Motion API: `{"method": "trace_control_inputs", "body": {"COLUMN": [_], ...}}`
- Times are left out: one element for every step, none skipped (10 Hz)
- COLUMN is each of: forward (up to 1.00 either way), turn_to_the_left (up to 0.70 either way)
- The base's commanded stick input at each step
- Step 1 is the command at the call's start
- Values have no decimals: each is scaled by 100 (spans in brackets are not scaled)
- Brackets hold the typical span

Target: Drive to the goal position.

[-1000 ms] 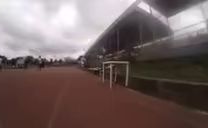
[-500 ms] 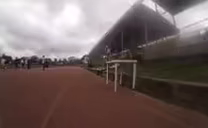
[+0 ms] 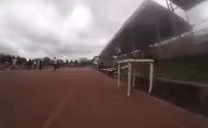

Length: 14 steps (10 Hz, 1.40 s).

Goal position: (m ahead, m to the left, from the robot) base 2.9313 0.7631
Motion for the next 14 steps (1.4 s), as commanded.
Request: {"method": "trace_control_inputs", "body": {"forward": [70,70,70,70,70,70,70,70,70,70,70,70,70,70], "turn_to_the_left": [0,0,0,35,35,19,0,0,0,0,13,34,35,35]}}
